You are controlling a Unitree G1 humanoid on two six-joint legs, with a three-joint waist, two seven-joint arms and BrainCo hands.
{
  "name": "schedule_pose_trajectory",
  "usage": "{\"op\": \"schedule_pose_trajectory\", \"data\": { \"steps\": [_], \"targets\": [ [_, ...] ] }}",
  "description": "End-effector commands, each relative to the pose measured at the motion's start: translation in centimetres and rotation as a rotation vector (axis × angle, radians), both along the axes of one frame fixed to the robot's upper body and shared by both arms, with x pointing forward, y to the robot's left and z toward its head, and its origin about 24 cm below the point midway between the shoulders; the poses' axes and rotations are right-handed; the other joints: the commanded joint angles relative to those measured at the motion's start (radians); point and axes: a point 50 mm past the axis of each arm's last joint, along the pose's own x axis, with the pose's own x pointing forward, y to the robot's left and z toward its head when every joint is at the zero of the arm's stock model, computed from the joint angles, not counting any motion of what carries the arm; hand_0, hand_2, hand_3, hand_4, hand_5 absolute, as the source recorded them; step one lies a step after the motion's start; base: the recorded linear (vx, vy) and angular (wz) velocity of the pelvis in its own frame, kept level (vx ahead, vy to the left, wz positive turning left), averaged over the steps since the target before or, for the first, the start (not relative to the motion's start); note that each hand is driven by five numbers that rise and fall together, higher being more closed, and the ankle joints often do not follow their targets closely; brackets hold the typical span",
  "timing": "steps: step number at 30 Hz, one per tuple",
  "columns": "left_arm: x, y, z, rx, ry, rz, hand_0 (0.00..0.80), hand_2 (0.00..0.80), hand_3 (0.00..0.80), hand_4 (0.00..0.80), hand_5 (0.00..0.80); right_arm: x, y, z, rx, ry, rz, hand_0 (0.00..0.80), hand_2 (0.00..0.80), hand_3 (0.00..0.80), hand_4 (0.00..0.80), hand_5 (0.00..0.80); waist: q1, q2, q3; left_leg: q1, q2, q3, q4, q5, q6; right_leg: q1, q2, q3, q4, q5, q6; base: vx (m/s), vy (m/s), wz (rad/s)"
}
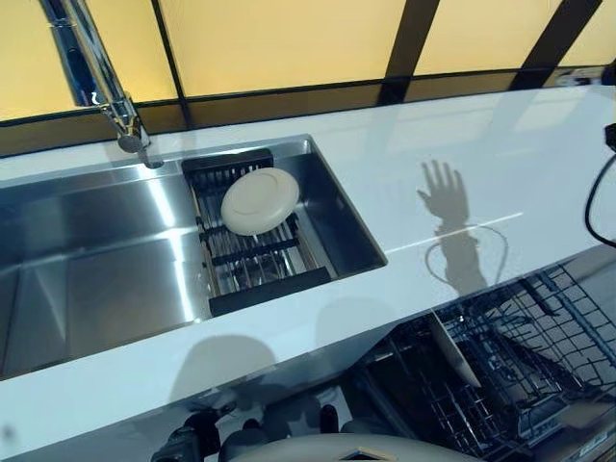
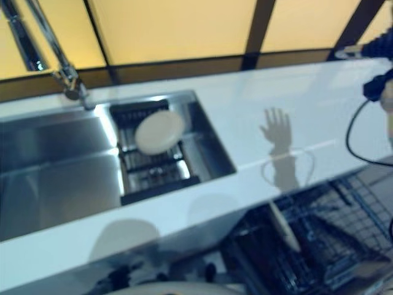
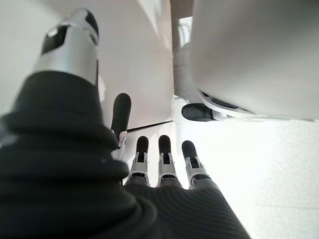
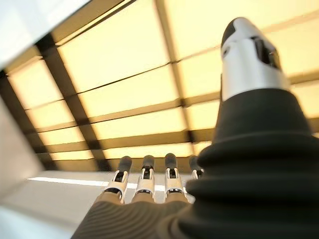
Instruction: Take plates into dishwasher
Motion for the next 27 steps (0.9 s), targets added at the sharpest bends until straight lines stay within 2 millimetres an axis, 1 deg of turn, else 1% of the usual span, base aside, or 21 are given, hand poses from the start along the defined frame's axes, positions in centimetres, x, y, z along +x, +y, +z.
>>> {"op": "schedule_pose_trajectory", "data": {
  "steps": [1, 3, 5, 7, 11, 14, 19, 23, 27],
  "targets": [
    [5.1, 0.6, 1.5, 0.055, -0.119, -0.103, 0.000, 0.000, 0.000, 0.000, 0.000, 0.7, 2.7, 2.2, -0.136, -0.071, 0.049, 0.000, 0.000, 0.000, 0.000, 0.000, 0.044, -0.039, -0.030, 0.015, 0.017, -0.074, 0.002, -0.062, -0.006, 0.031, -0.093, -0.014, 0.002, -0.016, 0.113, 0.017, -0.004, 0.09],
    [5.3, 0.3, 1.5, 0.052, -0.118, -0.112, 0.000, 0.000, 0.000, 0.000, 0.000, 1.0, 4.3, 2.3, -0.227, -0.096, 0.078, 0.000, 0.000, 0.000, 0.000, 0.000, 0.056, -0.038, -0.030, 0.013, 0.016, -0.080, 0.002, -0.060, -0.007, 0.033, -0.096, -0.024, 0.002, -0.016, 0.113, 0.015, -0.002, 0.13],
    [5.3, 0.1, 1.4, 0.047, -0.118, -0.119, 0.000, 0.000, 0.000, 0.000, 0.000, 1.3, 5.5, 2.2, -0.278, -0.106, 0.106, 0.000, 0.000, 0.000, 0.000, 0.000, 0.068, -0.036, -0.028, 0.011, 0.015, -0.085, 0.002, -0.059, -0.009, 0.036, -0.099, -0.036, 0.002, -0.017, 0.114, 0.019, 0.005, 0.16],
    [5.4, -0.1, 1.4, 0.044, -0.120, -0.123, 0.000, 0.000, 0.000, 0.000, 0.000, 1.6, 6.2, 1.9, -0.320, -0.094, 0.112, 0.000, 0.000, 0.000, 0.000, 0.000, 0.077, -0.035, -0.028, 0.010, 0.013, -0.092, 0.002, -0.058, -0.009, 0.039, -0.101, -0.043, 0.002, -0.018, 0.113, 0.020, 0.001, 0.08],
    [5.6, -0.2, 1.5, 0.043, -0.126, -0.127, 0.000, 0.000, 0.000, 0.000, 0.000, 2.4, 7.2, 0.8, -0.387, -0.047, 0.123, 0.000, 0.000, 0.000, 0.000, 0.000, 0.099, -0.036, -0.024, 0.005, 0.011, -0.105, 0.002, -0.054, -0.009, 0.043, -0.107, -0.062, 0.002, -0.018, 0.114, 0.013, -0.016, 0.19],
    [5.6, -0.1, 1.5, 0.043, -0.126, -0.133, 0.000, 0.000, 0.000, 0.000, 0.000, 2.8, 7.6, 0.4, -0.417, -0.026, 0.127, 0.000, 0.000, 0.000, 0.000, 0.000, 0.113, -0.037, -0.022, 0.002, 0.009, -0.114, 0.002, -0.053, -0.011, 0.047, -0.110, -0.075, 0.002, -0.018, 0.115, 0.004, -0.021, 0.13],
    [5.5, -0.1, 1.5, 0.040, -0.123, -0.140, 0.000, 0.000, 0.000, 0.000, 0.000, 3.6, 9.0, -0.5, -0.481, 0.031, 0.148, 0.000, 0.000, 0.000, 0.000, 0.000, 0.135, -0.038, -0.022, -0.004, 0.006, -0.126, 0.002, -0.047, -0.013, 0.053, -0.114, -0.097, 0.002, -0.020, 0.113, 0.011, -0.007, 0.09],
    [5.4, -0.2, 1.4, 0.038, -0.118, -0.147, 0.000, 0.000, 0.000, 0.000, 0.000, 4.1, 9.8, -2.0, -0.554, 0.103, 0.154, 0.000, 0.000, 0.000, 0.000, 0.000, 0.150, -0.037, -0.020, -0.008, 0.006, -0.134, 0.002, -0.042, -0.016, 0.058, -0.118, -0.112, 0.002, -0.020, 0.113, 0.022, 0.002, 0.15],
    [5.0, -0.1, 1.4, 0.035, -0.113, -0.148, 0.000, 0.000, 0.000, 0.000, 0.000, 4.5, 10.1, -3.1, -0.572, 0.155, 0.162, 0.000, 0.000, 0.000, 0.000, 0.000, 0.162, -0.035, -0.017, -0.011, 0.007, -0.140, 0.002, -0.038, -0.019, 0.063, -0.120, -0.125, 0.002, -0.022, 0.112, 0.032, 0.006, 0.05]
  ]
}}
